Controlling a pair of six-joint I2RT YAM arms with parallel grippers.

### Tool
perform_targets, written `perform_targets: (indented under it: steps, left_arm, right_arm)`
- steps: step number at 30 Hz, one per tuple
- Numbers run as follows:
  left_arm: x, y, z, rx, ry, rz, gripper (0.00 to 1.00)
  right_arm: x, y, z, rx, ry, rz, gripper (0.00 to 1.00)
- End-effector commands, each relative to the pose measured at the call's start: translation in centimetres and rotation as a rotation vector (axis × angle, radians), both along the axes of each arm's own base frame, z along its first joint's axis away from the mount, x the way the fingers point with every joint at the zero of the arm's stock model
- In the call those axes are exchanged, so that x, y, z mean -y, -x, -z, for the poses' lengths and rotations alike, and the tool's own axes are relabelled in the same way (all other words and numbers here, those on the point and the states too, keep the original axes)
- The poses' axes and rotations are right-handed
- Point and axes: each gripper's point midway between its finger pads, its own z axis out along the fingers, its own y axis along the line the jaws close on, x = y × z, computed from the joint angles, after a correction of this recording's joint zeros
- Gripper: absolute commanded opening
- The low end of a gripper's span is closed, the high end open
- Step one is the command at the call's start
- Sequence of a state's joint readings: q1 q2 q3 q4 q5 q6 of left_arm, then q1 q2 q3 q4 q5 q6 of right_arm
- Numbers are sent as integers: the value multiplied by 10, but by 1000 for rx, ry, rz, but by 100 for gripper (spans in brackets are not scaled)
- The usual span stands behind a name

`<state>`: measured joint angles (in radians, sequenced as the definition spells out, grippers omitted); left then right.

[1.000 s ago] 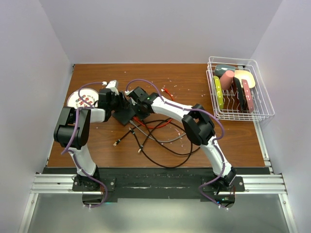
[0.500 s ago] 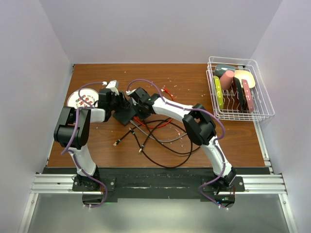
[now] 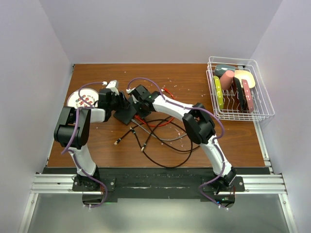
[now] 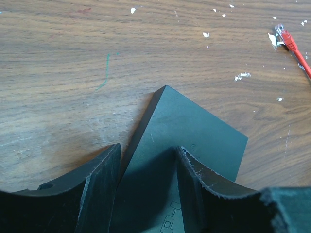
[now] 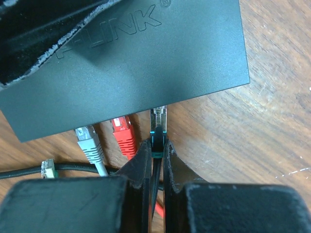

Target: Insert the plug into the switch port

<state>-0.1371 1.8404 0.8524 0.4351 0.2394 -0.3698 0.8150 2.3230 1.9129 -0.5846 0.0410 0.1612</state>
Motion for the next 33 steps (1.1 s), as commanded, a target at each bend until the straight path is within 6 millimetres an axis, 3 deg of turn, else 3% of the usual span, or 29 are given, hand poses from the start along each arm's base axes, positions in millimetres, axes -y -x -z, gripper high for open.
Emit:
perform_targets:
  steps: [1,20,33]
  left_arm:
    - [15,11,8,-19,25,82,54]
    - [19,11,2,9,34,109,59]
    - [26,18,3,-12,64,146,50]
  right_arm:
    - [-29,-23,-34,98,-105,-61,0]
    - [-46,15,-41,132,-79,-391,0]
    - [-46,0,-34,159,-82,-268,0]
